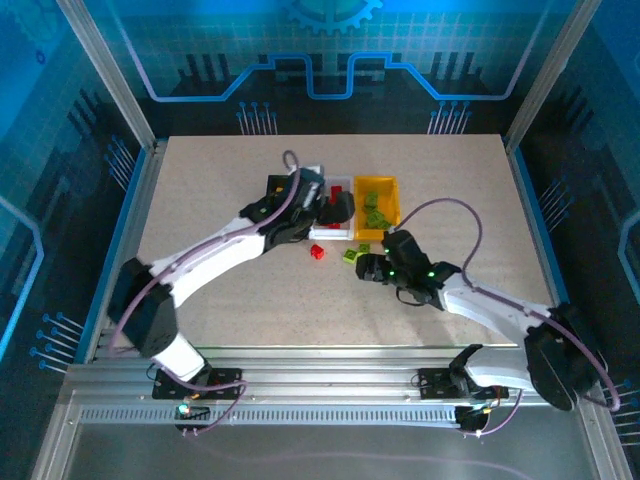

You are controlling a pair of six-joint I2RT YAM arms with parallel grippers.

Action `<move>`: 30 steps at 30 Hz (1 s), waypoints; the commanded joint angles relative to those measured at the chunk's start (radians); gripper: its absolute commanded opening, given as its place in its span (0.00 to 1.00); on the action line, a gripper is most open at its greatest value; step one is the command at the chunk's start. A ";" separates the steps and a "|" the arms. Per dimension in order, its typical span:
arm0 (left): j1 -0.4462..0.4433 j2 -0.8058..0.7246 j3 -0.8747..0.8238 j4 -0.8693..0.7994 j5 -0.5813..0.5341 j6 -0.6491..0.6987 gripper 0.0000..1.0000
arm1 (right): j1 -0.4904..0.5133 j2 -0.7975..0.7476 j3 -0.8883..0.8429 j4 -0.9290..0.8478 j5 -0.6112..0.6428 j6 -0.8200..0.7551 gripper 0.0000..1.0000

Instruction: Sort the legos into containers by color

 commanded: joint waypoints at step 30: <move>0.006 -0.505 -0.660 0.038 -0.063 -0.159 0.99 | 0.060 0.588 0.423 -0.142 0.228 0.281 0.45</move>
